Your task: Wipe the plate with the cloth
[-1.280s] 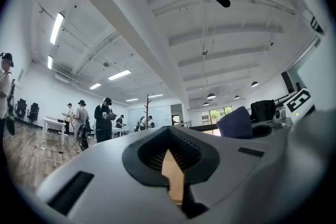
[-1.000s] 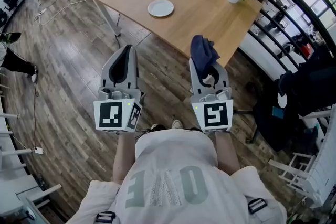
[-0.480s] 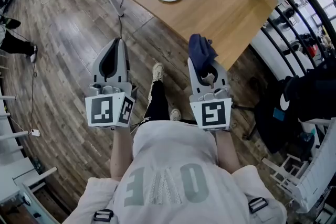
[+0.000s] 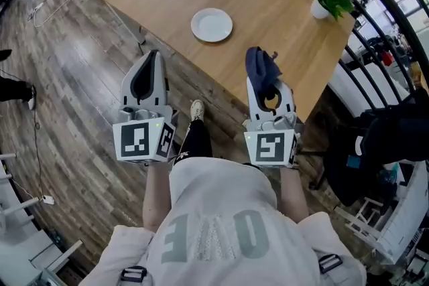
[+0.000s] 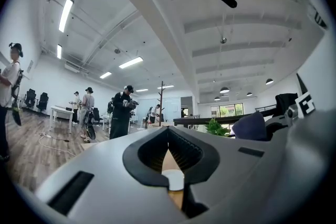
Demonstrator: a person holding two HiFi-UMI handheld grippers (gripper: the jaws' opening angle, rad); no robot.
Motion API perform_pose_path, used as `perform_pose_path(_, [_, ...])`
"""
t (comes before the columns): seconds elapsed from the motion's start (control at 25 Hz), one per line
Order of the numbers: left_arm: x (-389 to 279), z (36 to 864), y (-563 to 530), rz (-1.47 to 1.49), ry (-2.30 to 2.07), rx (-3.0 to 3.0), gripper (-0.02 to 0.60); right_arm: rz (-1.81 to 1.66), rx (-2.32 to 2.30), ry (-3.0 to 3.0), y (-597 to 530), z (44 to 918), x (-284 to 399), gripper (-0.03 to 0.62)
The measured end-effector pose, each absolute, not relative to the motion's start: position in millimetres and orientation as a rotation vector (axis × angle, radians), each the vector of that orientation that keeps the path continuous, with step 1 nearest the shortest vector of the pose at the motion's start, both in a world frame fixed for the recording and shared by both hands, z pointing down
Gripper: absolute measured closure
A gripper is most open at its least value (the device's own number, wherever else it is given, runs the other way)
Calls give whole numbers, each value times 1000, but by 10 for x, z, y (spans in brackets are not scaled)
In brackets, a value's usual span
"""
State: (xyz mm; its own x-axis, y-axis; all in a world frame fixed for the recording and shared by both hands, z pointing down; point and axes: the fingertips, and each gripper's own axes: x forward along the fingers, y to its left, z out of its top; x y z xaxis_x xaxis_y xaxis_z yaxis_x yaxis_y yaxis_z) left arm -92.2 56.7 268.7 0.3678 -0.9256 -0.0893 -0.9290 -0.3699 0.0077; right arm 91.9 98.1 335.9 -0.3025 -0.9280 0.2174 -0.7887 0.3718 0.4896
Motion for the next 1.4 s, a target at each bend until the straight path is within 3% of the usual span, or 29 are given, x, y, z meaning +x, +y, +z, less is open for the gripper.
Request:
perform_pose_path(0.48, [-1121,2457,-1233,112,1578,-2687,572,-393,1571,-2120,-859,3144,616,537])
perform_pose_path(1.2, [-883,2967,-2004,-75,1697,-2885,566,-293,1459,-2240,-1617,3232,474,537])
perform_pose_path(1.32, [-824,3190,-2031,-110,1742,-2975,427,-276,1424,-2254,-1624,3320,463,537])
perform_pose_path(1.4, [-716,3439,-2085,-162,1745,-3083,394,-272,1429,-2257,-1666,3348,521,537])
